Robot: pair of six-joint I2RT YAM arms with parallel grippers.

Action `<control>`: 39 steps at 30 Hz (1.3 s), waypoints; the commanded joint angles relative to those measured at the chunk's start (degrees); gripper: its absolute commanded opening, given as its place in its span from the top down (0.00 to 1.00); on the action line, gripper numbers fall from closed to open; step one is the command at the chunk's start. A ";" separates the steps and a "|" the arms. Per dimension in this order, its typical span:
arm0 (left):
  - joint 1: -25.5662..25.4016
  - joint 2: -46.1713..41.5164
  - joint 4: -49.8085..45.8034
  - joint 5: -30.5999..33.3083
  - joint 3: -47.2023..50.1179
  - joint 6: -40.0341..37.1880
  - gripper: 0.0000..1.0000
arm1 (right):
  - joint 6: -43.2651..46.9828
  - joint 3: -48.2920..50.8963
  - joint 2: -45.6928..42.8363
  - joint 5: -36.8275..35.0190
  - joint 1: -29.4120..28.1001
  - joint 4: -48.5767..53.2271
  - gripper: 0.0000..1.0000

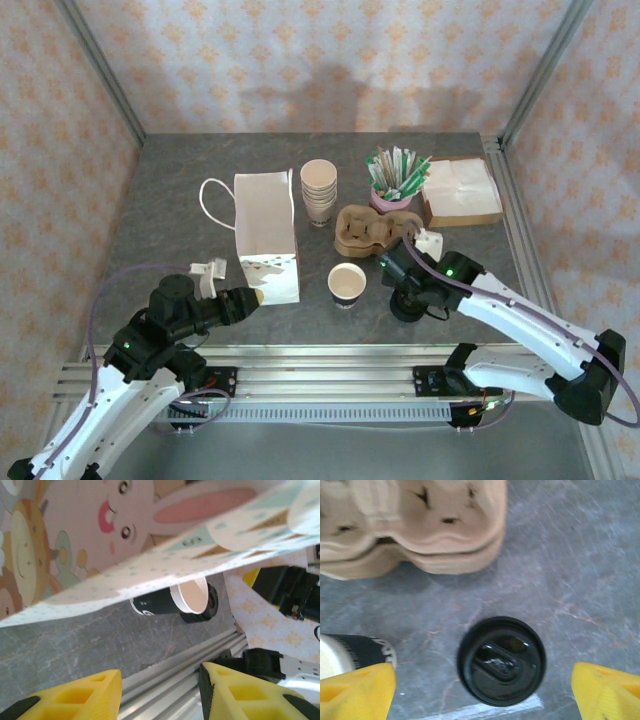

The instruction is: Pack the takeout coffee

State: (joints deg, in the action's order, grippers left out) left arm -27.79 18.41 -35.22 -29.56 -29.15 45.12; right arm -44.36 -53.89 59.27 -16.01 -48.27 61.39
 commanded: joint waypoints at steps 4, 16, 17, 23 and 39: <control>-0.33 3.68 3.10 11.07 2.45 -0.23 0.53 | -3.43 4.37 -3.06 0.90 1.43 3.36 0.09; -0.31 8.56 7.94 24.28 2.81 1.04 0.44 | -6.16 7.43 -1.80 -0.75 1.64 4.46 0.08; -0.25 9.20 8.74 25.14 3.10 1.50 0.44 | -6.26 7.76 -1.70 -0.47 1.53 4.01 0.08; -0.18 15.53 9.39 30.69 1.00 0.79 0.40 | -6.44 10.37 -2.49 2.98 1.55 -1.08 0.07; 8.84 14.98 7.35 18.28 -0.39 -2.72 0.42 | -7.67 12.49 1.33 4.33 1.52 -6.06 0.08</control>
State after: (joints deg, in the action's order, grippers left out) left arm -19.07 34.98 -27.14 -5.61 -28.88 43.03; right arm -51.03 -42.19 60.07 -10.46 -47.03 55.27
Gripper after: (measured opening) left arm 0.580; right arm 0.925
